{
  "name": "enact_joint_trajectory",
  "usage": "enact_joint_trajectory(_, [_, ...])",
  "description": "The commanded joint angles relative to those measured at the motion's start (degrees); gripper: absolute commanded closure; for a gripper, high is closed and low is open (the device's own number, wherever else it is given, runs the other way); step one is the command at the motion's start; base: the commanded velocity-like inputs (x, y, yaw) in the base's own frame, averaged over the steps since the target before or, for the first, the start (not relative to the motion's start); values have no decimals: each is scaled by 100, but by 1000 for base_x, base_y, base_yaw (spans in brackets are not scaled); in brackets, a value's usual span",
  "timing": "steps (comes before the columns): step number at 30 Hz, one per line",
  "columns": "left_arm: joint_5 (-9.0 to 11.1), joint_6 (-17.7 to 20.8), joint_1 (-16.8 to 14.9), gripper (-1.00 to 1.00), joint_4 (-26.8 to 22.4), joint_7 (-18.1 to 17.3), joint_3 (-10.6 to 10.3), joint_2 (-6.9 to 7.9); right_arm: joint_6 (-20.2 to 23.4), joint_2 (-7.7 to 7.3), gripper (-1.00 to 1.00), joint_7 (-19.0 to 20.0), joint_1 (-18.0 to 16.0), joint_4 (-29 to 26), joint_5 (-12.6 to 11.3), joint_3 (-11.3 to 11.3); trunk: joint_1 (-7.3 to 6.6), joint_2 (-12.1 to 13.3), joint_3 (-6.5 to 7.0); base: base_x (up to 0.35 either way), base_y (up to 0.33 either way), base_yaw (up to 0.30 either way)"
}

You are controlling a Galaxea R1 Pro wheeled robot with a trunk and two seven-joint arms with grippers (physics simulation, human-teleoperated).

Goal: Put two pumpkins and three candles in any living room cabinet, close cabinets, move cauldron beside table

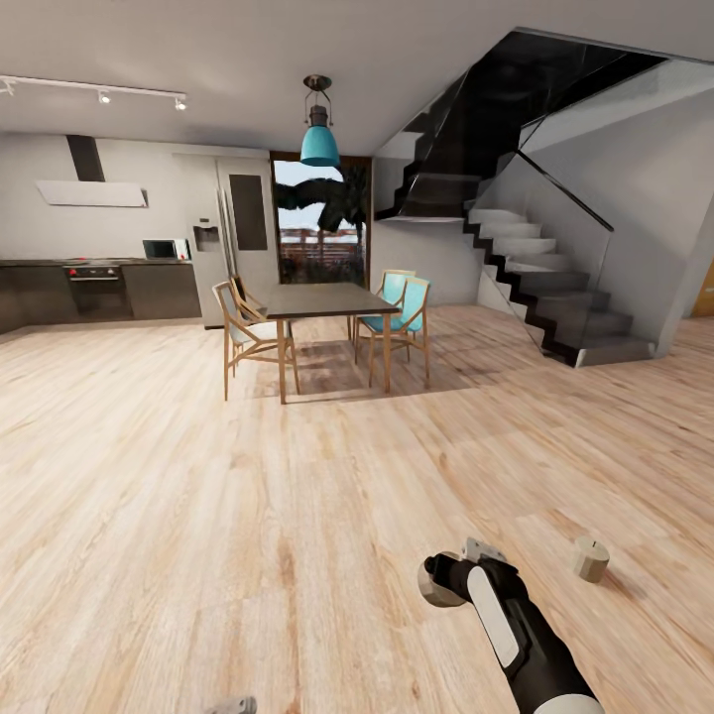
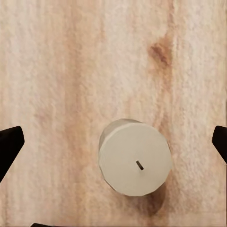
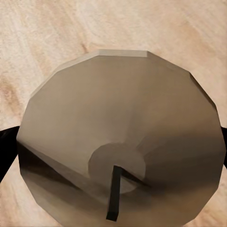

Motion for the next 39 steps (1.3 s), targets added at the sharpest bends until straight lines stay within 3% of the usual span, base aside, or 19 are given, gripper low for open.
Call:
enact_joint_trajectory(1, [59,10,-3,-100,-4,31,-28,2,15,4,100,-43,-3,-8,-64,-8,-1,-3,-6,0,0,0])
enact_joint_trajectory(9, [52,-247,-50,-100,14,-70,-30,-32,17,4,100,-49,-3,-8,-51,-5,-1,-3,-6,0,0,0])
enact_joint_trajectory(19, [31,-667,-223,-100,392,-83,-28,-96,17,-5,100,-39,-3,-9,-28,-5,-1,-3,-6,0,0,0])
enact_joint_trajectory(26, [26,-719,-230,-100,436,-83,-28,-110,21,-7,100,-31,-5,-10,-26,-5,-1,-3,-6,0,0,0])
enact_joint_trajectory(32, [30,-721,-238,-100,842,-83,-28,-217,26,-13,100,-25,-3,-10,-59,-5,-1,-3,-6,0,0,0])
enact_joint_trajectory(39, [41,-649,-340,-100,1048,-88,-28,-238,26,-20,100,-19,-3,-10,-69,-10,-1,-3,-6,0,0,0])
